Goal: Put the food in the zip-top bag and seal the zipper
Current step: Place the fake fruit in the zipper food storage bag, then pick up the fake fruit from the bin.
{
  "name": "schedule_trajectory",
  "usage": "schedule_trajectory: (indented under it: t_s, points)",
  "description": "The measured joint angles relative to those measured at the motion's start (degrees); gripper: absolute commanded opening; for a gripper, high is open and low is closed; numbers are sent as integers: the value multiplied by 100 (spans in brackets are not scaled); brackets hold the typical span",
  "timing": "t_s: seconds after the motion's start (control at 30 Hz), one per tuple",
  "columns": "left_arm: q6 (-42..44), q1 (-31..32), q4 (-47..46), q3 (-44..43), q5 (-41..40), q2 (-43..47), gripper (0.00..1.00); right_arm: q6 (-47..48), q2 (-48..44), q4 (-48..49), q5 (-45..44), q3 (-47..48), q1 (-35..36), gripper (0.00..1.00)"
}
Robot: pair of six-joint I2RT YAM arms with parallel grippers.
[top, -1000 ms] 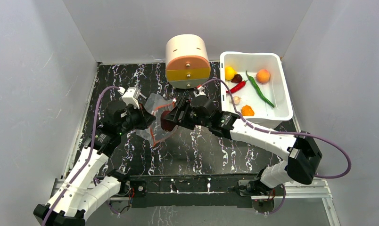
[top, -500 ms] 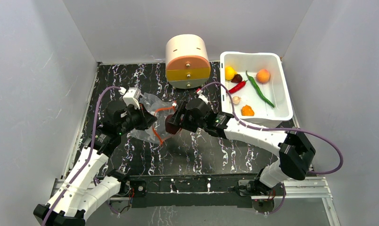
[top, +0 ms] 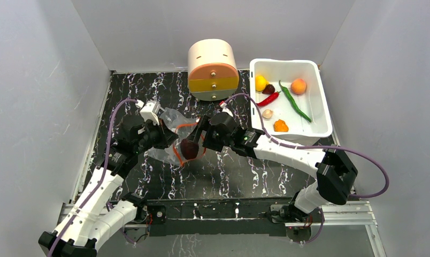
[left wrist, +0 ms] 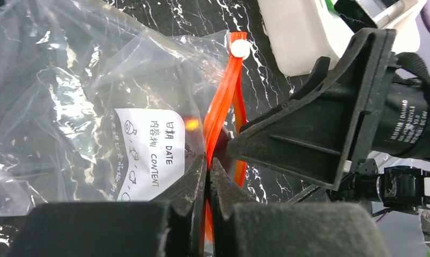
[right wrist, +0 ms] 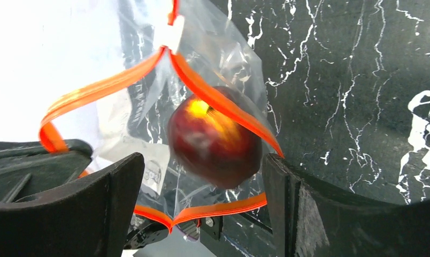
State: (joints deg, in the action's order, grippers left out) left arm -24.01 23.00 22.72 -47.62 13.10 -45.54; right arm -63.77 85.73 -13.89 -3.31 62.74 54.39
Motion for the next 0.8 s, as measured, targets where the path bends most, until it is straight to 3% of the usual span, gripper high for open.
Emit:
schedule_trajectory:
  t_s: [0.33, 0.47, 0.8]
  points:
    - [66, 0, -4, 201, -28, 26, 0, 586, -380, 256, 358, -153, 0, 70]
    - [197, 0, -61, 323, -11, 79, 0, 1191, -610, 146, 308, -138, 0, 53]
    - [986, 0, -295, 560, 249, 181, 0, 2828, -957, -658, -1534, 369, -26, 47]
